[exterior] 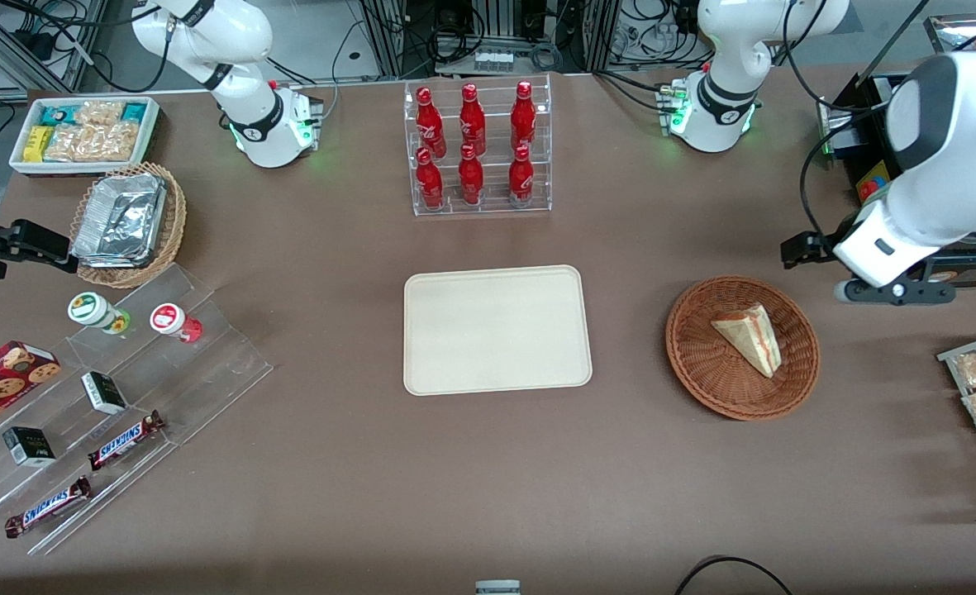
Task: Place sandwich from basket to tray
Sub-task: 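Move the left gripper over the sandwich in the wicker basket, then lower the left gripper and close it on the wrapped sandwich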
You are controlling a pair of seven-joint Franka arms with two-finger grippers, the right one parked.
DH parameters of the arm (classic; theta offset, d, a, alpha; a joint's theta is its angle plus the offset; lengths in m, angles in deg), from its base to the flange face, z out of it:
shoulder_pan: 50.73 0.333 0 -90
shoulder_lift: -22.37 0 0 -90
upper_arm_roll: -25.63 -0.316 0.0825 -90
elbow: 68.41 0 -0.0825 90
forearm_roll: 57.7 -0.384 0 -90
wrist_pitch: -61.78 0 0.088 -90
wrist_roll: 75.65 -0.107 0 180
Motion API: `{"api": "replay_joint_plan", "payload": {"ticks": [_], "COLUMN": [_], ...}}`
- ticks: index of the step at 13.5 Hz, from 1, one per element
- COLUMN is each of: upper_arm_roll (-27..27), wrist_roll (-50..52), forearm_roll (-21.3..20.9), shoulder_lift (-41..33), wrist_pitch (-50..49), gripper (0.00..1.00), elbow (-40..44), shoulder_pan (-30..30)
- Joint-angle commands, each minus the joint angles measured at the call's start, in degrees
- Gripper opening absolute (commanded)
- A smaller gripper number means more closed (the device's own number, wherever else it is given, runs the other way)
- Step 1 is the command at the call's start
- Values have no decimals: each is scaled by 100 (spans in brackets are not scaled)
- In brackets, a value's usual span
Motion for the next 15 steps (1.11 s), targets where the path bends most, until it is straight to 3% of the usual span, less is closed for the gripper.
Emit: {"api": "replay_joint_plan", "payload": {"ticks": [1,9,15], "upper_arm_roll": [-30,-39,-21], "wrist_roll": [233,1075,3525], "forearm_roll": [0,-8,9], "shoulder_lift": [50,727,1008], "wrist_pitch": [562,1723,2303], "gripper": [100,100,100], "elbow": [-444,-797,-876], "shoulder_pan": [-5,13,-57]}}
